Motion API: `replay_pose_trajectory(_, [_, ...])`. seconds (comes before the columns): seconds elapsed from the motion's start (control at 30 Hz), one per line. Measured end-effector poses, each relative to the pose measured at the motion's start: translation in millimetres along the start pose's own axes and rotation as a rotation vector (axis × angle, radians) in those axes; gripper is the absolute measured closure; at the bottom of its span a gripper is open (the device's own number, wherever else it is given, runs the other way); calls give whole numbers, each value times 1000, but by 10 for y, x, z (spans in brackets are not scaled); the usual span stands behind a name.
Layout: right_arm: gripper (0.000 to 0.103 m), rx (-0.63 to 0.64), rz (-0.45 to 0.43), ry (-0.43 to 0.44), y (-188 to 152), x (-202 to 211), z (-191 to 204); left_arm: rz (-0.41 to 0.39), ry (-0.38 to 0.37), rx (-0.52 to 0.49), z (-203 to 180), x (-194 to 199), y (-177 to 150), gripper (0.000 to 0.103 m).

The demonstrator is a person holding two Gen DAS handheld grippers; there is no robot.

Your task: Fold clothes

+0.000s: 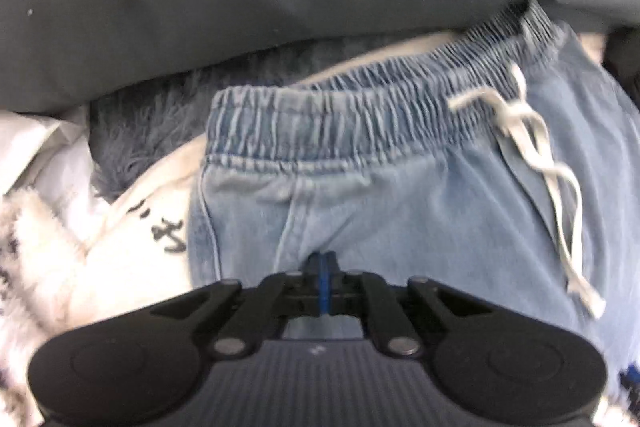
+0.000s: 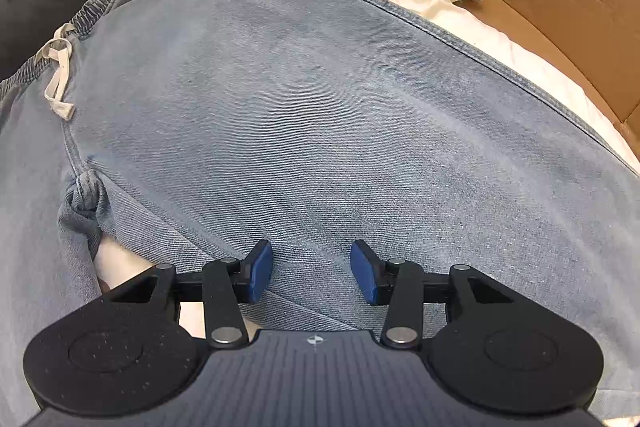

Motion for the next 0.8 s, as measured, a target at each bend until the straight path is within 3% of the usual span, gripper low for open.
replay_pose_trajectory(0.13, [53,-8,-12,-7,-17,0,0,-75,20,-25,30,7,255,100])
replay_pose_trajectory(0.27, [53,-15,-12,-9,-21,7,-6,-61,-2,-4,115,-119,339,100])
replay_pose_trajectory(0.5, [53,-4,0,-11,-19,141,14,-49,72,-106,59,-40,279,100])
replay_pose_trajectory(0.63, [53,27,-13,5,-66,344,27,-47,69,-125,36,141,251,80])
replay_pose_trajectory(0.8, [53,4,-33,-9,-95,580,-85,-23,23,-114,3,382,83,81])
Point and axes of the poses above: each gripper's, at about its wrist camera, not at the fingertips, and x roughly against the way its jaws point, z to its left, y to its top, the point moved 10 cm from there along -x, roughly the way its jaws point, and after that the axes turned 9 degrees about -x, right-handed, at the moved point
